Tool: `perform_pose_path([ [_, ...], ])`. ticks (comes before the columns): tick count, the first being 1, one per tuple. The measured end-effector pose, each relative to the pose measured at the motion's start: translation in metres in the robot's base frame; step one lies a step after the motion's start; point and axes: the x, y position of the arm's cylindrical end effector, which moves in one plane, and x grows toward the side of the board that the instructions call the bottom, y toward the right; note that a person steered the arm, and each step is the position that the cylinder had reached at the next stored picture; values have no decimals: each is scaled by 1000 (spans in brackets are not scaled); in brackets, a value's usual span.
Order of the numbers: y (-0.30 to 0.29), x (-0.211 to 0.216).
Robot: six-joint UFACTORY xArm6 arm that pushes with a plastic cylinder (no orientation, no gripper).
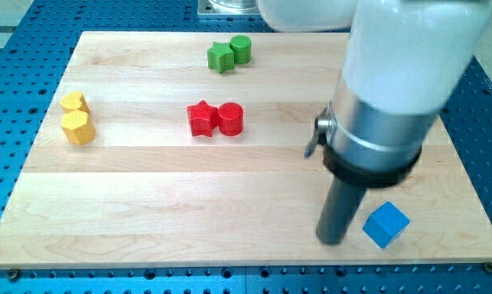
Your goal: Move the red star towards the top of the red circle
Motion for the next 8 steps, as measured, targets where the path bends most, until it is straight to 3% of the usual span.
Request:
perform_pose_path([
  [1, 37, 6],
  [2, 69, -19],
  [4, 57, -58],
  [6, 106, -74],
  [8, 108, -76],
])
